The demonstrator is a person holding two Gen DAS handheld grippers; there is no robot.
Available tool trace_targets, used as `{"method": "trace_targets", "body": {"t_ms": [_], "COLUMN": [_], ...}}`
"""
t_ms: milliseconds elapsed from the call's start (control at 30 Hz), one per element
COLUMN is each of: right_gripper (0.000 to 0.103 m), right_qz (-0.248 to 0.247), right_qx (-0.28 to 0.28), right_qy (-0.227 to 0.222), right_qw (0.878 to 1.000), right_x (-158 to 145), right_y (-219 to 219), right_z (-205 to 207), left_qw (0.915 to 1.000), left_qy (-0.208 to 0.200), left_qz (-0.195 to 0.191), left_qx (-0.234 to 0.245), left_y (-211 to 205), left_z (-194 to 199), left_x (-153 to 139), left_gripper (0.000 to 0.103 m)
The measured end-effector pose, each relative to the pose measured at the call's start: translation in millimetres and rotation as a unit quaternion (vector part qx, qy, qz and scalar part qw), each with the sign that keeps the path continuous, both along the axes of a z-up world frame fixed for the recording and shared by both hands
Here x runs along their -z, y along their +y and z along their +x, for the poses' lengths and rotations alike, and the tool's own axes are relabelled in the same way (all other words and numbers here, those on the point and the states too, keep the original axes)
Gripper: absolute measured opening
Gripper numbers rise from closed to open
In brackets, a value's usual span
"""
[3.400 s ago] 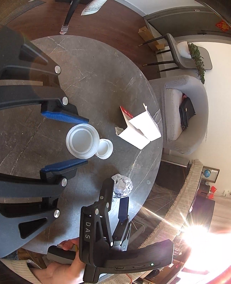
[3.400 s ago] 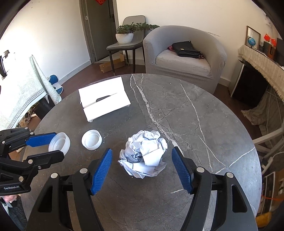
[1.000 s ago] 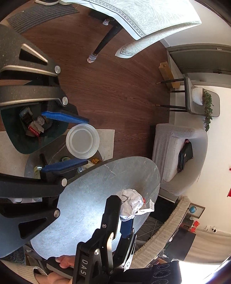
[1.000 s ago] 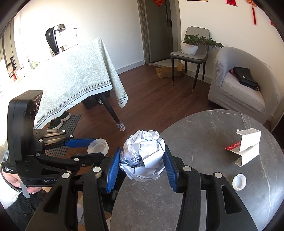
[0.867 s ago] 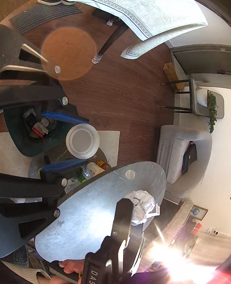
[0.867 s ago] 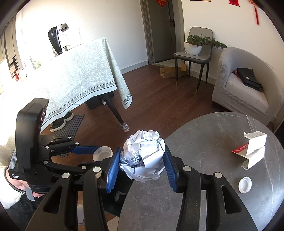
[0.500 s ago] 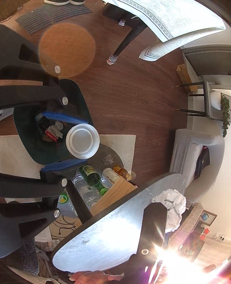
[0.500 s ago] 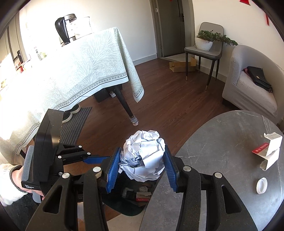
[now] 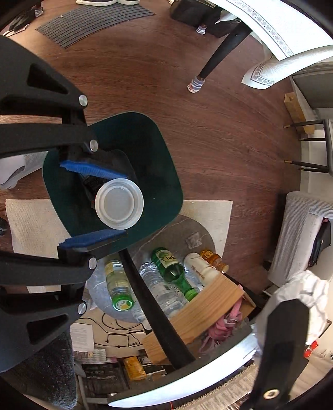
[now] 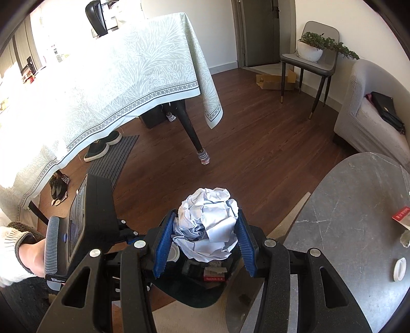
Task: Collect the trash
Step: 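Carry the white lid and paper ball over the green trash bin, then open the left gripper to drop the white lid while the right gripper drops the paper ball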
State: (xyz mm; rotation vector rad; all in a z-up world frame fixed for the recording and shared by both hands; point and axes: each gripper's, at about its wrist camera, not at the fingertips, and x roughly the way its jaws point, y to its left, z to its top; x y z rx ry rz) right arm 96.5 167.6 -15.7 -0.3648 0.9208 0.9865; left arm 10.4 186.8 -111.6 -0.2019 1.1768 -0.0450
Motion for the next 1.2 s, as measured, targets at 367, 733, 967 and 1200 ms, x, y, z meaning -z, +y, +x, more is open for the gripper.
{"method": "trace_targets", "body": {"t_ms": [367, 733, 967, 1200], "right_gripper": [0.048, 0.048, 0.048, 0.048], "right_qz": [-0.030, -0.058, -0.086, -0.109], "right_qx": [-0.007, -0.013, -0.016, -0.025], "right_qy": [0.014, 0.022, 0.026, 0.026], "right_qw": [0.999, 0.998, 0.996, 0.993], "right_x": [23, 46, 69, 82], "right_y": [22, 36, 47, 57], "right_z": [-5, -10, -15, -24], "left_qw": [0.9988, 0.9985, 0.9996, 0.9966], "left_qy": [0.049, 0.054, 0.007, -0.059], "left_qz": [-0.007, 0.000, 0.000, -0.009], "left_qx": [0.005, 0.006, -0.028, -0.058], "left_y": [13, 20, 40, 58], "left_z": [-7, -16, -24, -26], "left_x": [36, 40, 18, -24], "left_gripper": [0.042, 0.048, 0.037, 0.026]}}
